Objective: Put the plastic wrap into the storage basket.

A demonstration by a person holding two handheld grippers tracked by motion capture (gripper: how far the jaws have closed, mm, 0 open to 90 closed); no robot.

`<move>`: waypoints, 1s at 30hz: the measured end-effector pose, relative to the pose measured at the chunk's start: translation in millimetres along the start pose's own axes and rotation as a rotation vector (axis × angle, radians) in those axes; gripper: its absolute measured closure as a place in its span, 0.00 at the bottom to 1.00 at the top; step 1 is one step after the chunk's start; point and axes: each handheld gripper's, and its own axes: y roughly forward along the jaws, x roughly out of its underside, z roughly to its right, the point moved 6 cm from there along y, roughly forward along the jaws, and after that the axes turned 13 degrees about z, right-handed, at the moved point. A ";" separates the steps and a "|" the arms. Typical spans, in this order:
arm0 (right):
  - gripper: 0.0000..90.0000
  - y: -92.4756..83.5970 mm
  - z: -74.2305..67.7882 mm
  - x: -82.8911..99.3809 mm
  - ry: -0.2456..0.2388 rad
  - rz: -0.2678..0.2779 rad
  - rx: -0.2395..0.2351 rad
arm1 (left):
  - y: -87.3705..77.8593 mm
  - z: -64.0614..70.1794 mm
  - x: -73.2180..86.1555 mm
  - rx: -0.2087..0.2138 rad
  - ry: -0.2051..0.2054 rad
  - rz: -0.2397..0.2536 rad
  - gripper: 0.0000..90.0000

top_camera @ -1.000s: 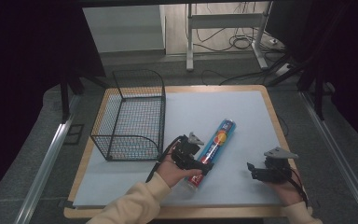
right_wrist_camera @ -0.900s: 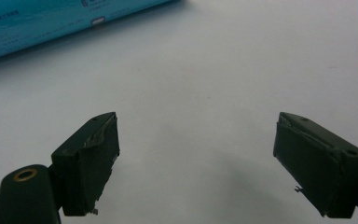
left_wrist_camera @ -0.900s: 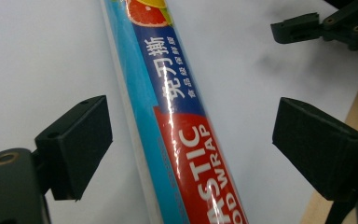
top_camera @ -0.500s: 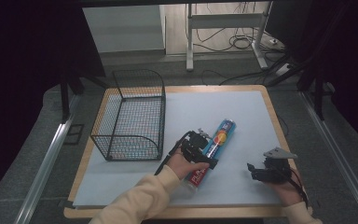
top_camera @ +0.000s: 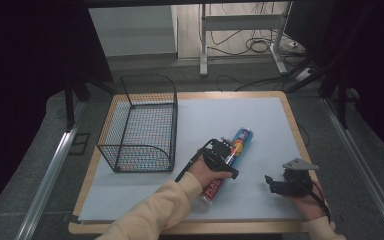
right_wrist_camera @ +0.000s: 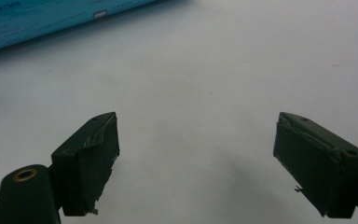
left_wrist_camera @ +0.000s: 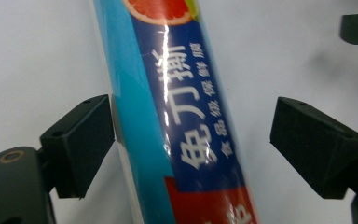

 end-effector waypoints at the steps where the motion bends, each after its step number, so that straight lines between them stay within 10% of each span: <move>1: 0.16 0.1 0.0 -0.1 0.004 0.001 -0.004 | 3.3 -0.7 -2.0 -0.009 -0.001 -0.018 0.16; 22: 0.16 -0.3 2.1 0.0 0.015 0.003 -0.007 | 31.3 -7.8 -1.8 -0.090 -0.015 -0.121 0.30; 30: 0.16 0.0 2.8 -0.1 0.018 0.004 -0.007 | 29.0 -12.1 -2.4 -0.053 -0.079 -0.119 0.32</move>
